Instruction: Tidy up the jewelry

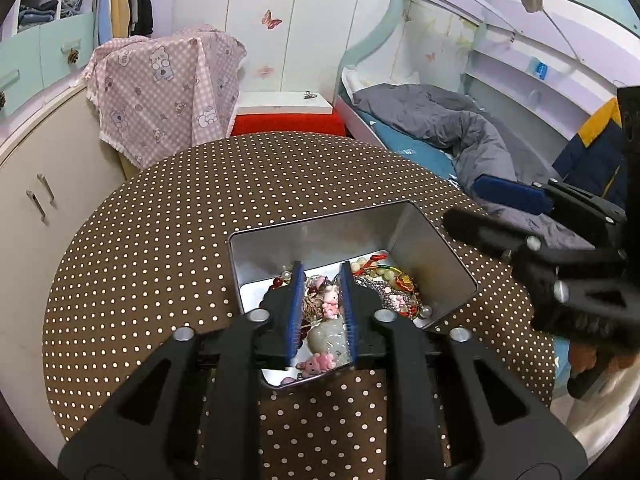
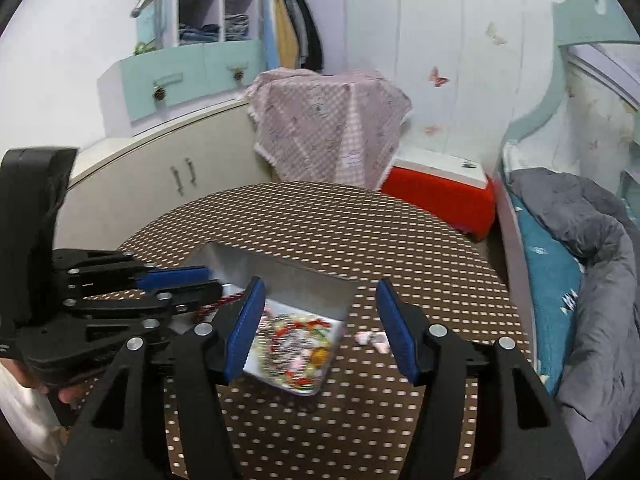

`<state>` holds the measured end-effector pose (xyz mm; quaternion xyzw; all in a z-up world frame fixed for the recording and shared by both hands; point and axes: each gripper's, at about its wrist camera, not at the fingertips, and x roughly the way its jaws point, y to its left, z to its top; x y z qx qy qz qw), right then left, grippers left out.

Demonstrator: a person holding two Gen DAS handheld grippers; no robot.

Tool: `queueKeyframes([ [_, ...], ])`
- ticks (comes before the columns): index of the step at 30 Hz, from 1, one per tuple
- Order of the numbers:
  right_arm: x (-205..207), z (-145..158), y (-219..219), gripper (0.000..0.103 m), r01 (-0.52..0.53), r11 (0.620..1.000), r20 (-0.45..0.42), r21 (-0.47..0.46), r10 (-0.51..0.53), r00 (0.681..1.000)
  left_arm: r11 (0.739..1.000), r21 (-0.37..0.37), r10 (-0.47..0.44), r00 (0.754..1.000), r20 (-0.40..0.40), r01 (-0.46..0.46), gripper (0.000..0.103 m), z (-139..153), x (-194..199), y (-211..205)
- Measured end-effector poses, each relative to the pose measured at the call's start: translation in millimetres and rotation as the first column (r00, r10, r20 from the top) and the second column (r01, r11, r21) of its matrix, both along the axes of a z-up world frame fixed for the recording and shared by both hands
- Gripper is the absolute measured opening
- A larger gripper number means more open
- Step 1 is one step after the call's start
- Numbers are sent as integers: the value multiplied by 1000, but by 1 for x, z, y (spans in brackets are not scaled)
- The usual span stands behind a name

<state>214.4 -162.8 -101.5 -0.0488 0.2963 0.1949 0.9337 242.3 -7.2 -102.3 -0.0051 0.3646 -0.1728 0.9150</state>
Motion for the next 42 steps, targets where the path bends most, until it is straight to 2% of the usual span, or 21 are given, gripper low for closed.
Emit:
queueKeyframes([
  [2, 4, 0, -9, 55, 29, 1000, -5, 11, -29, 1000, 1000, -4, 10, 1000, 28, -10, 66, 4, -4, 1],
  [7, 14, -7, -31, 55, 111, 994, -23, 3, -111, 994, 1000, 4, 15, 998, 61, -15, 66, 10, -7, 3],
  [11, 23, -19, -42, 55, 136, 991, -66, 7, -136, 989, 999, 6, 34, 998, 59, -35, 66, 11, -5, 7],
  [20, 32, -49, -38, 54, 100, 995, -154, -9, -100, 983, 989, -32, 142, 990, 8, -142, 66, 4, 9, 32],
  [22, 35, -53, -36, 46, 79, 997, -162, -7, -79, 984, 989, -33, 145, 989, -12, -146, 66, 1, 12, 34],
  [24, 38, -57, -38, 45, 61, 998, -181, 13, -58, 982, 988, -33, 147, 989, -29, -148, 66, -1, 15, 35],
  [28, 44, -63, -42, 43, 87, 996, -199, -1, -85, 976, 987, -45, 152, 986, -63, -155, 66, -7, 21, 38],
  [29, 45, -65, -43, 43, 84, 996, -204, -5, -84, 975, 986, -51, 153, 985, -75, -157, 65, -9, 24, 39],
  [31, 47, -69, -39, 43, 66, 998, -212, -15, -68, 975, 986, -47, 154, 984, -93, -159, 56, -13, 27, 39],
  [33, 51, -75, -32, 37, 54, 998, -219, -44, -62, 974, 987, -37, 152, 980, -125, -158, 39, -18, 31, 39],
  [34, 54, -78, -30, 36, 52, 997, -233, -56, -63, 971, 987, -35, 150, 979, -140, -156, 35, -20, 34, 39],
  [37, 55, -76, -28, 33, 41, 997, -221, -63, -54, 974, 987, -32, 150, 975, -163, -157, 33, -25, 38, 39],
  [39, 57, -78, -25, 31, 27, 996, -224, -82, -45, 973, 986, -33, 154, 971, -182, -162, 26, -29, 40, 37],
  [41, 59, -78, -20, 26, 5, 995, -220, -97, -26, 975, 986, -31, 153, 968, -198, -162, 22, -34, 42, 37],
  [42, 59, -78, -18, 17, -11, 995, -219, -100, -11, 976, 986, -24, 157, 967, -201, -165, 20, -36, 42, 37],
])
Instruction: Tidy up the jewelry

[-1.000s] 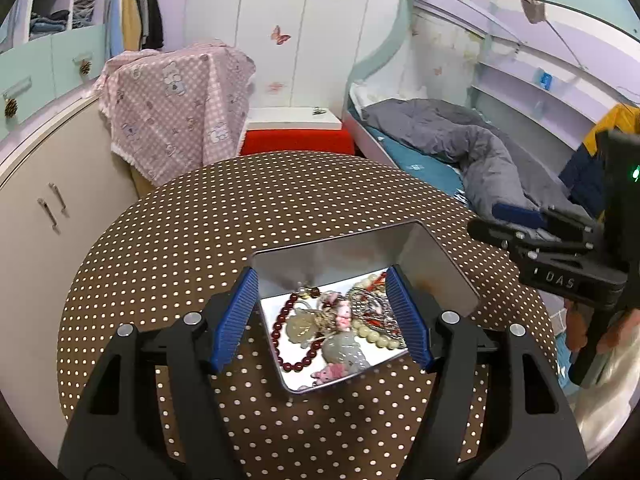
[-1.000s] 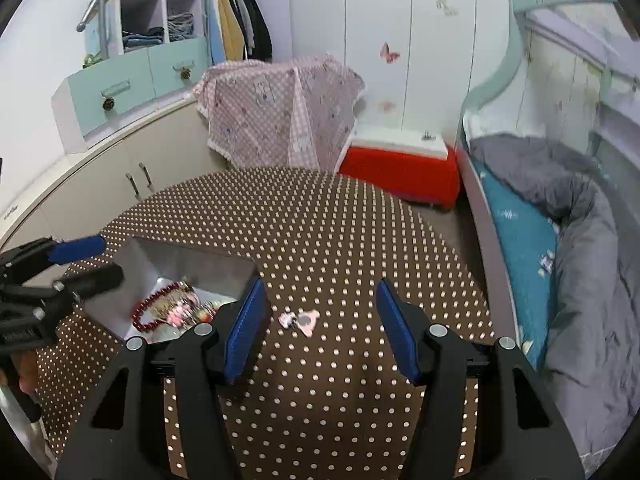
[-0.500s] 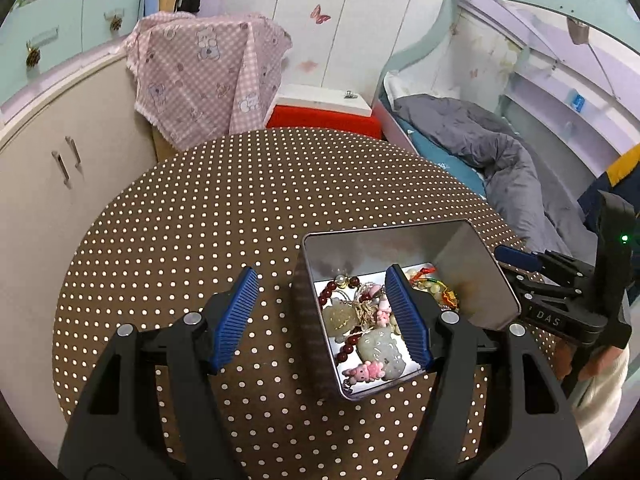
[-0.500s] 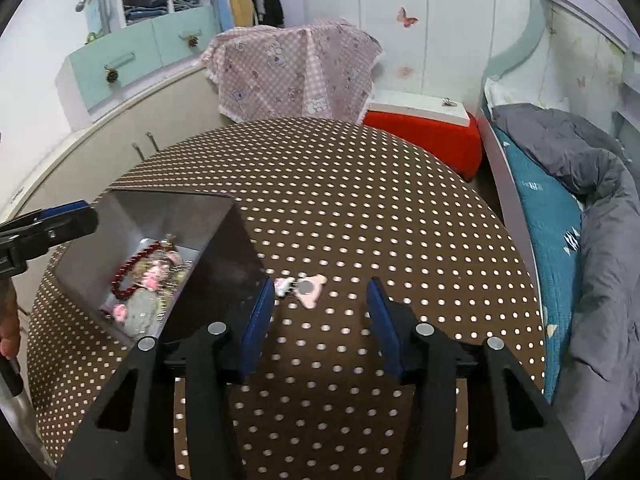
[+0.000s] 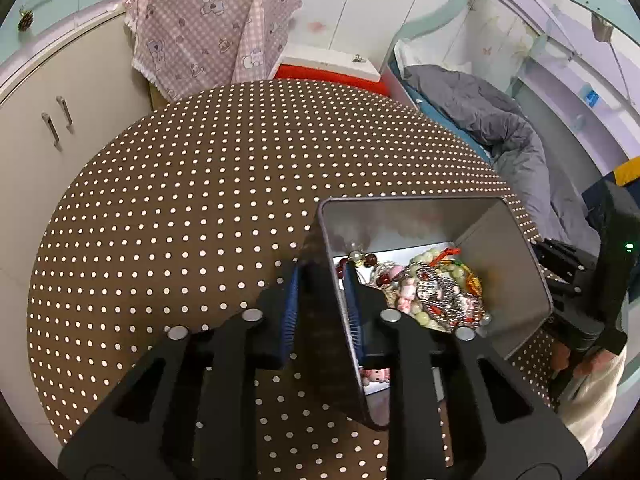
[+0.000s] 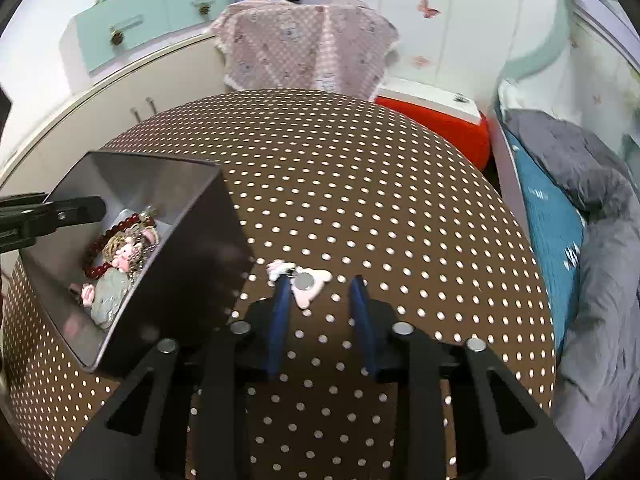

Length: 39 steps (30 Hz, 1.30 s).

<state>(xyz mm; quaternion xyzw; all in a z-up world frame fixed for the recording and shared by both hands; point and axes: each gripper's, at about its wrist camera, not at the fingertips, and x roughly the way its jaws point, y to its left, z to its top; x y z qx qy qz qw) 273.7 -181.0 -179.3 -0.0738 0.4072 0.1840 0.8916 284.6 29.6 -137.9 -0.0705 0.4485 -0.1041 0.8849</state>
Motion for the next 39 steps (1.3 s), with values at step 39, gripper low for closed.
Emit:
queueKeyframes([
  [39, -52, 76, 24, 49, -54, 994, 211, 91, 34, 977, 1000, 20, -7, 1000, 7, 7, 19, 1, -1, -4],
])
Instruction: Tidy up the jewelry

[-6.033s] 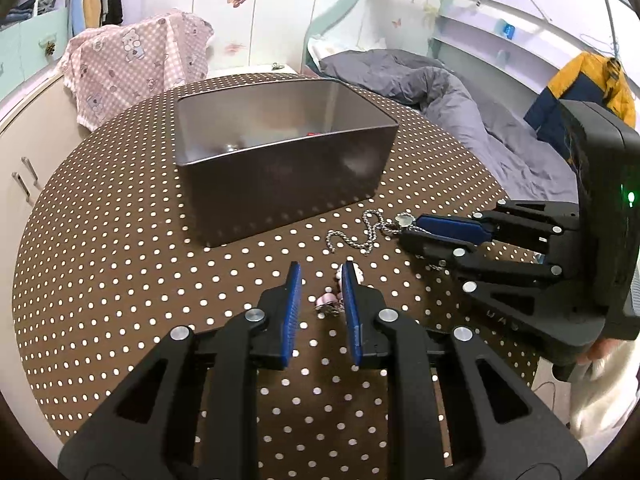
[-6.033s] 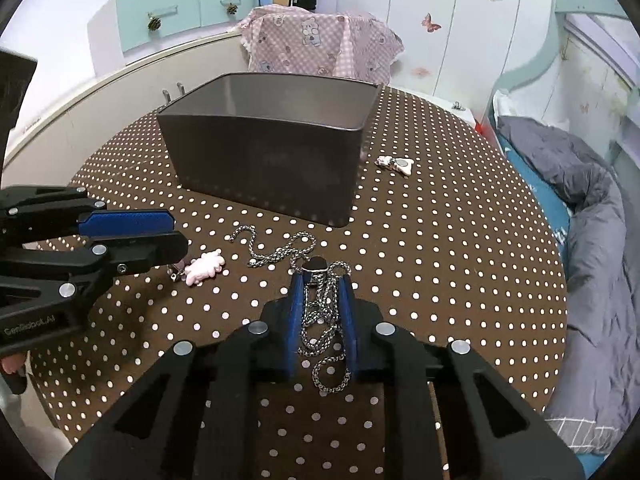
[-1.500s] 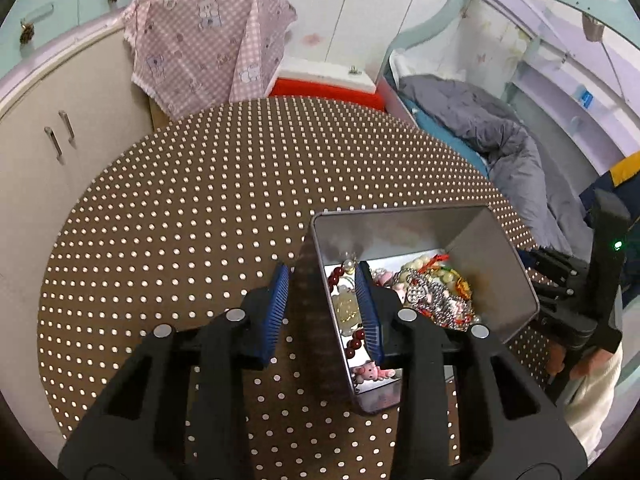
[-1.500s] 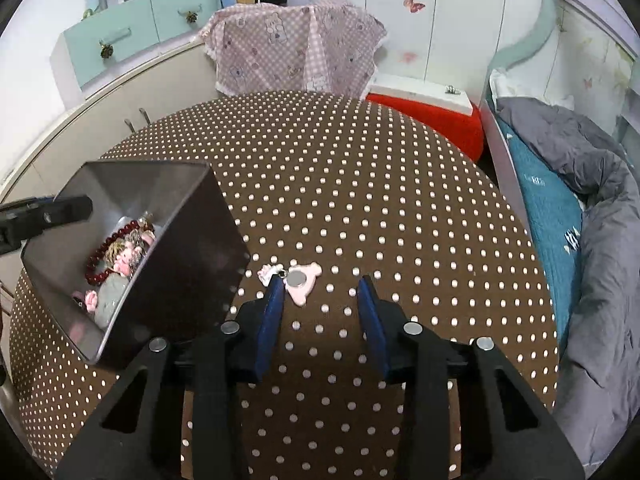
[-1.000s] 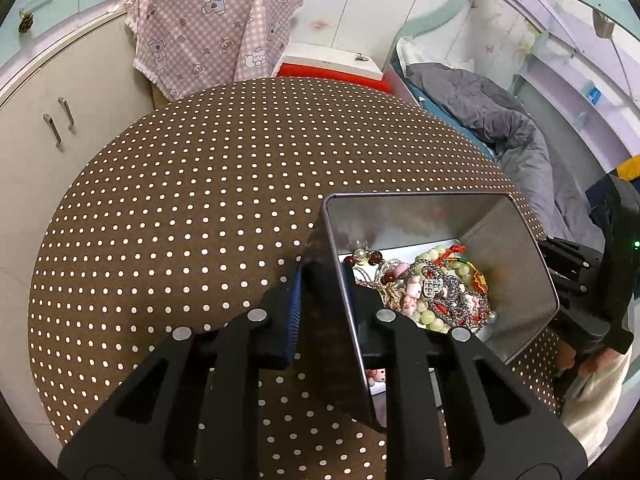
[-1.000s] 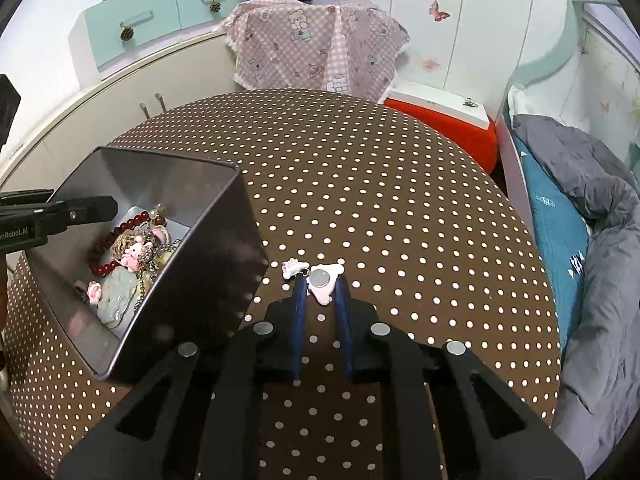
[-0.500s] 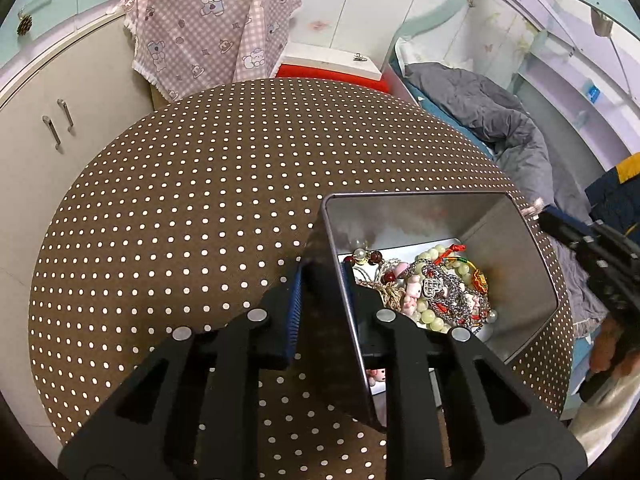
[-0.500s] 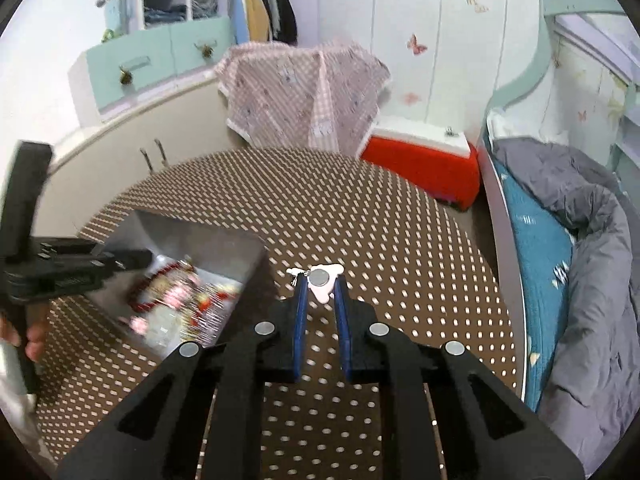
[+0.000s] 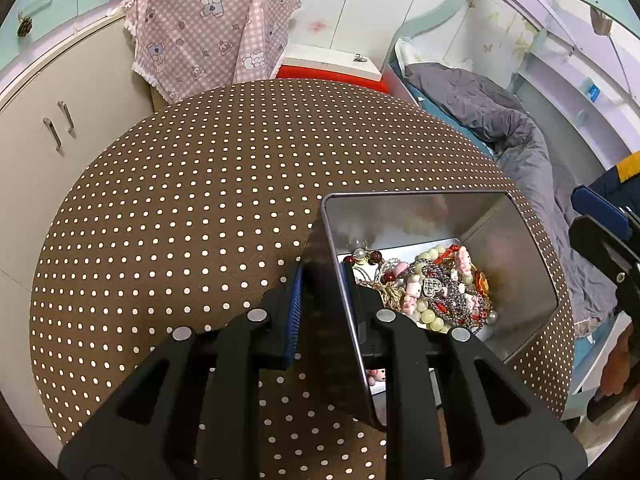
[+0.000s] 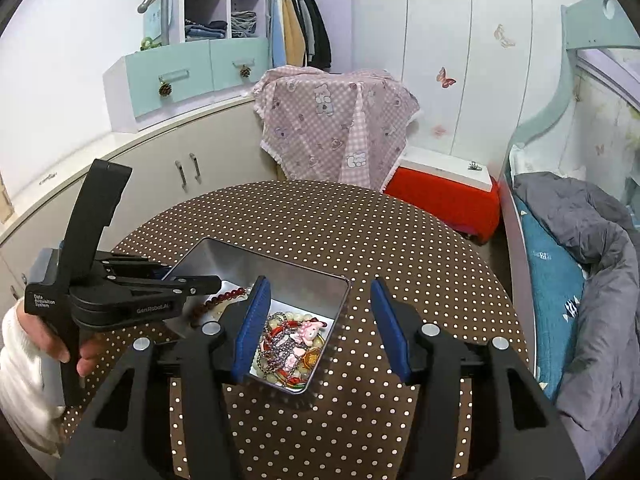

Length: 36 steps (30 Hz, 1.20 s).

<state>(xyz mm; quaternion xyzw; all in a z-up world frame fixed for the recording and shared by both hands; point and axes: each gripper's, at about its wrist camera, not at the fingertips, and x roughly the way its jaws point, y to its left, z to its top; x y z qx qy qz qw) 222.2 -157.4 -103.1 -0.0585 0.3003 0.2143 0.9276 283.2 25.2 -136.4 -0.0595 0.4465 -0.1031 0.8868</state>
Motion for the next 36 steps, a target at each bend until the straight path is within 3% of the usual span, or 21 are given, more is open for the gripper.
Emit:
queueKeyframes([
  [4, -2, -2, -1, 49, 14, 1000, -10, 0, -14, 1000, 1000, 20, 6, 1000, 6, -6, 20, 3, -1, -1],
  [7, -4, -3, 0, 51, 16, 1000, -14, -5, -16, 1000, 997, 76, 3, 1000, 7, -4, 20, 4, -4, -6],
  [11, -11, -2, -3, 56, 20, 1000, -7, 0, -20, 1000, 999, 51, 3, 1000, 12, -3, 21, 8, -10, -3],
  [13, -14, -1, -4, 59, 25, 1000, 0, -7, -25, 1000, 998, 56, 8, 999, 39, -10, 50, 15, -15, -2],
  [14, -16, 0, -4, 60, 28, 1000, 2, -7, -28, 1000, 998, 64, 17, 997, 76, -21, 75, 20, -19, -2],
  [16, -20, 0, -5, 61, 29, 1000, 4, -2, -29, 1000, 998, 64, 15, 990, 137, -24, 76, 31, -29, -2],
  [26, -51, 10, -8, 71, 53, 998, 38, 19, -54, 998, 994, 104, 11, 981, 193, -32, 76, 54, -69, -14],
  [36, -98, 29, -11, 89, 67, 997, 118, 42, -71, 990, 992, 108, 27, 957, 288, -60, 76, 85, -127, -26],
])
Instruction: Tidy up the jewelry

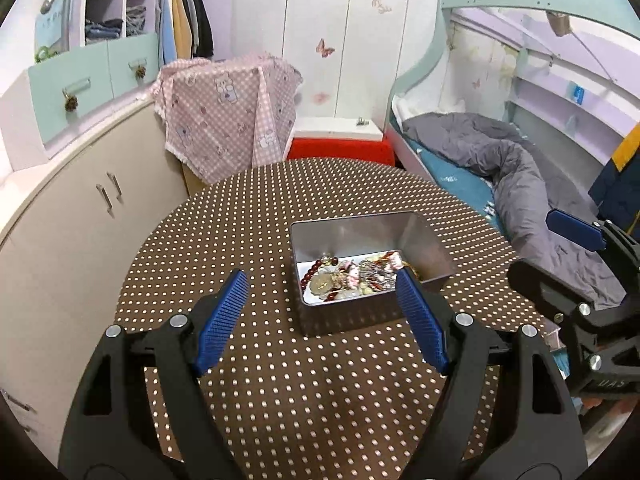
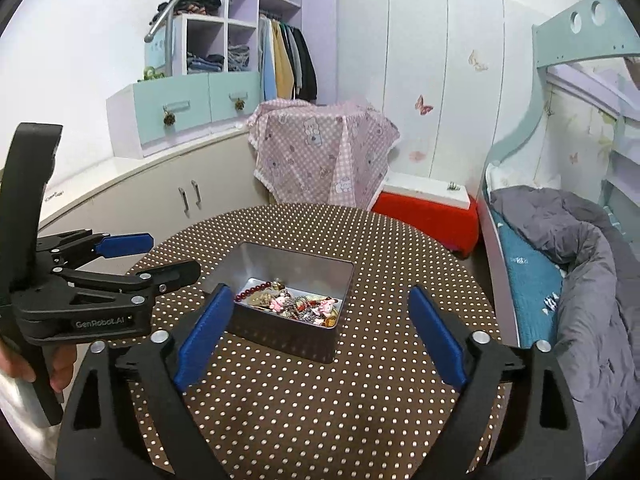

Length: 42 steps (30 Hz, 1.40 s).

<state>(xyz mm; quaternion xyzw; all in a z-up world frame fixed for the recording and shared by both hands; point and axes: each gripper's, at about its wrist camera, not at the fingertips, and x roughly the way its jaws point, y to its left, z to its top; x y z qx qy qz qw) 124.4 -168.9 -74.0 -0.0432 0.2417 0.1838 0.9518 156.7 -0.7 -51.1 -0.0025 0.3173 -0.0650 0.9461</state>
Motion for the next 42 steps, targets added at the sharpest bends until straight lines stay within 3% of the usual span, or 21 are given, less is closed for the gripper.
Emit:
queueKeyframes([
  [11, -50, 28, -5, 95, 33, 999, 109, 33, -37, 993, 999, 11, 35, 991, 129, -36, 78, 33, -57, -5],
  [16, -71, 41, -4, 95, 37, 999, 168, 37, -42, 985, 997, 48, 53, 976, 211, -65, 84, 49, -84, -11],
  [24, -96, 53, -4, 95, 44, 998, 236, 55, -56, 970, 997, 38, 56, 950, 307, -71, 88, 69, -121, -14],
  [42, -121, 60, -3, 95, 57, 996, 301, 65, -74, 951, 996, 35, 64, 926, 371, -83, 88, 79, -148, -11],
])
